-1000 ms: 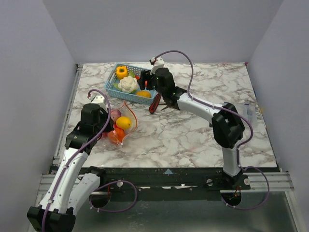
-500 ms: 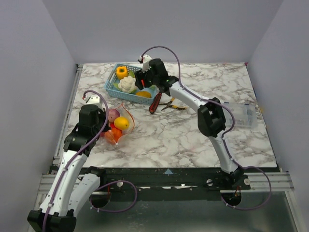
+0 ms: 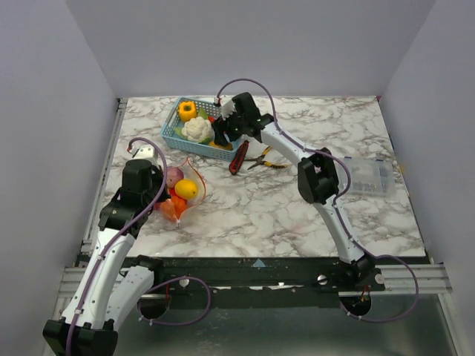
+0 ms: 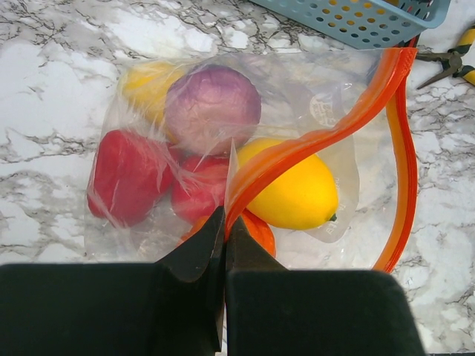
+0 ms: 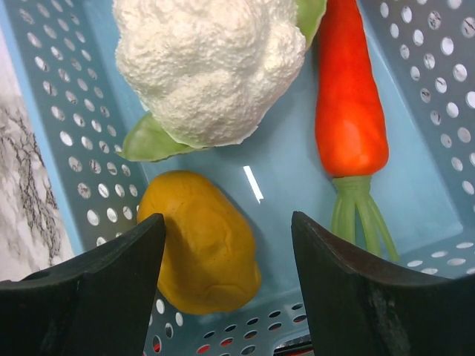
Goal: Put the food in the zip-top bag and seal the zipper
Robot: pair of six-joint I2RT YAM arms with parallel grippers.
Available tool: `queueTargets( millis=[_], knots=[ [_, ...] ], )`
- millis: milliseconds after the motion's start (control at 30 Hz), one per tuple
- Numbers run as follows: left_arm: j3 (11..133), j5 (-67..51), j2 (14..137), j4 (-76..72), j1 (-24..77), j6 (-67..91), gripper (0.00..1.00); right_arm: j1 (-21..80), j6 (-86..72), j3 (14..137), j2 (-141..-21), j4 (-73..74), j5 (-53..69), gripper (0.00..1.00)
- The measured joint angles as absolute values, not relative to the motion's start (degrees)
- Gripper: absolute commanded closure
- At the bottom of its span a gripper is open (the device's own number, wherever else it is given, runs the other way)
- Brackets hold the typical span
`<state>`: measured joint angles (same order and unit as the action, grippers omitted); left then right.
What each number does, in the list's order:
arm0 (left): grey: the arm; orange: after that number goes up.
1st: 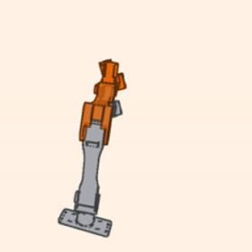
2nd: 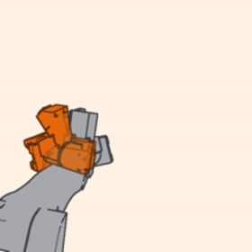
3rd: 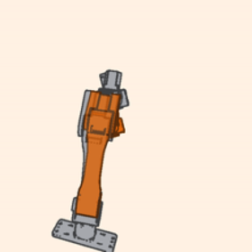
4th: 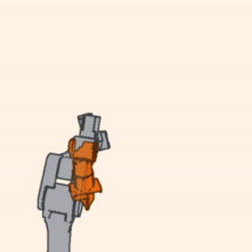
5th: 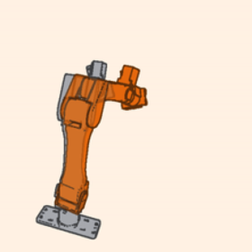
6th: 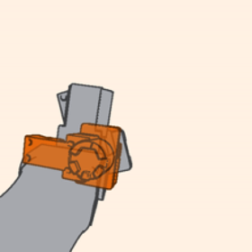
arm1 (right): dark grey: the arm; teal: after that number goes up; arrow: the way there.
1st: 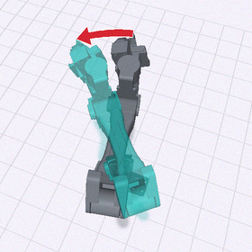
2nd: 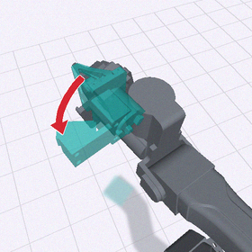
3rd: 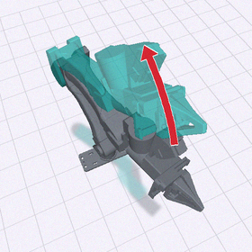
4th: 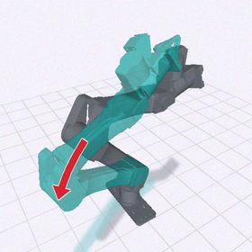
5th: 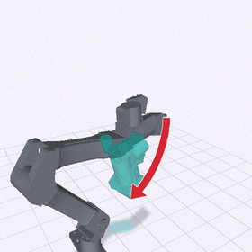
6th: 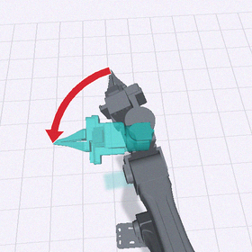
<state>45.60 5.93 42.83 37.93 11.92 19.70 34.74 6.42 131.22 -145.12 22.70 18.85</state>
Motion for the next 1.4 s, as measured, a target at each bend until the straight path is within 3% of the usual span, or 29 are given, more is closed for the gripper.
queueTargets(
  millis=[300, 767, 933, 1133, 1400],
  knots=[
    [45.60, 5.89, 42.83, 37.91, 11.62, 19.70, 1.00, 34.59, 8.67, 131.74, -145.18, 25.19, 21.76, 0.12],
    [45.60, 5.82, 42.83, 37.91, 11.55, 19.70, 1.00, 34.59, 8.51, 133.08, -147.15, 27.09, 24.12, 0.11],
    [45.60, 5.80, 42.83, 37.87, 11.35, 19.70, 1.00, 34.72, 7.55, 133.73, -148.42, 27.27, 25.12, 0.17],
    [45.60, 5.80, 42.87, 37.87, 11.35, 19.70, 1.00, 34.94, 7.68, 133.95, -150.32, 27.70, 24.47, 0.46],
    [45.60, 5.80, 43.03, 37.87, 11.31, 19.70, 1.00, 35.09, 4.51, 133.69, -149.77, 27.03, 23.42, 0.59]
  ],
)
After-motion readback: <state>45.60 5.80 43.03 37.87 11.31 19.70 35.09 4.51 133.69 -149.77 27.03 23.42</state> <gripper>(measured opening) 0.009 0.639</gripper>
